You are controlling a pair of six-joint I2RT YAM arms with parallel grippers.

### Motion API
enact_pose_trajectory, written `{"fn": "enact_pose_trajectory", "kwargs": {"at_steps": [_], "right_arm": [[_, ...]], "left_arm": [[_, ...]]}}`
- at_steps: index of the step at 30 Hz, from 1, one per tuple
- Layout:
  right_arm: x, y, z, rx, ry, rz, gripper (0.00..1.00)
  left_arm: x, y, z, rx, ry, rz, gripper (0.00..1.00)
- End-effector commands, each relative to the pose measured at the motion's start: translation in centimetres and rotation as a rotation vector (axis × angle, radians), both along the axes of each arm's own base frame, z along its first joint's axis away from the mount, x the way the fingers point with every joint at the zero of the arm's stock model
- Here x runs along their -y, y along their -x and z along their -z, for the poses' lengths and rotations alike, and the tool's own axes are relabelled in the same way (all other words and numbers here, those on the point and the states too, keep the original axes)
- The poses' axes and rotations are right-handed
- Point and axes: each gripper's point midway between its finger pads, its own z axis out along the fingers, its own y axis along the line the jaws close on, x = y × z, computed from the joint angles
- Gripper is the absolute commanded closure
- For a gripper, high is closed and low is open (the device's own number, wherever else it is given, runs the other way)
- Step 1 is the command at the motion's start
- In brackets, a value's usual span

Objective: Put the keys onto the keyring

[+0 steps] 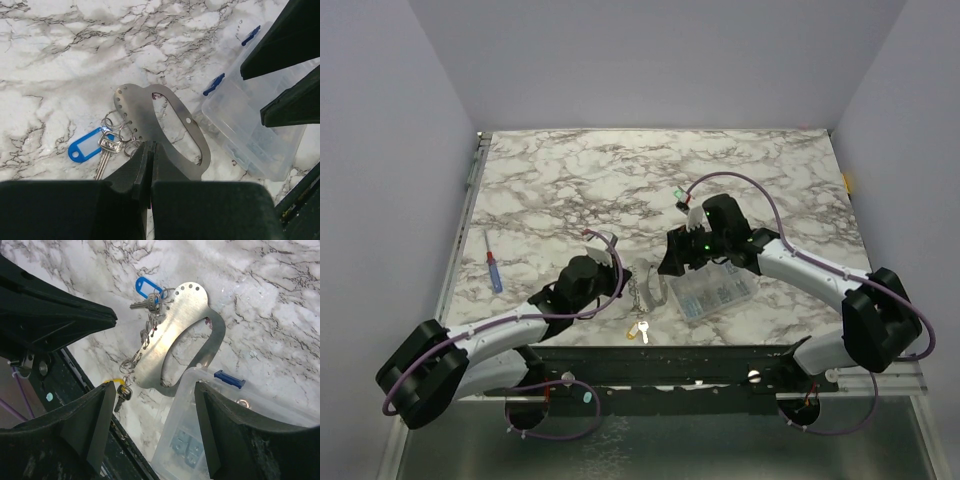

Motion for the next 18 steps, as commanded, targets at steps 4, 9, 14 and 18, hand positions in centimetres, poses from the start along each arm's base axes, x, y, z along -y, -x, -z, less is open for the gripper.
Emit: {"fn": "enact_pose_trajectory", "kwargs": {"at_steps": [4,9,14,18], "right_arm": [[-1.0,0.0,-2.5,0.059,-0.07,-0.042,0.27],[-1.0,0.3,-2.3,0.049,-0.074,-0.048,0.27],[-1.0,0.4,-2.4,0.051,-0.077,-0.05,0.27],[-0.9,0.5,-2.4,0.054,-0.074,-0.051,0.27]], "left_arm": [[-2.3,-0.3,2.5,-0.06,-0.133,-0.099,0.76],[-2.2,-0.5,4.7,-0.12,-0.209,-0.107,0.59],[-1.3,-0.8,5.5,-0.114,-0.259,-0.104,0.59],[-1.3,-1.0,6.2,-0.115,-0.293,-0.111,0.59]]}}
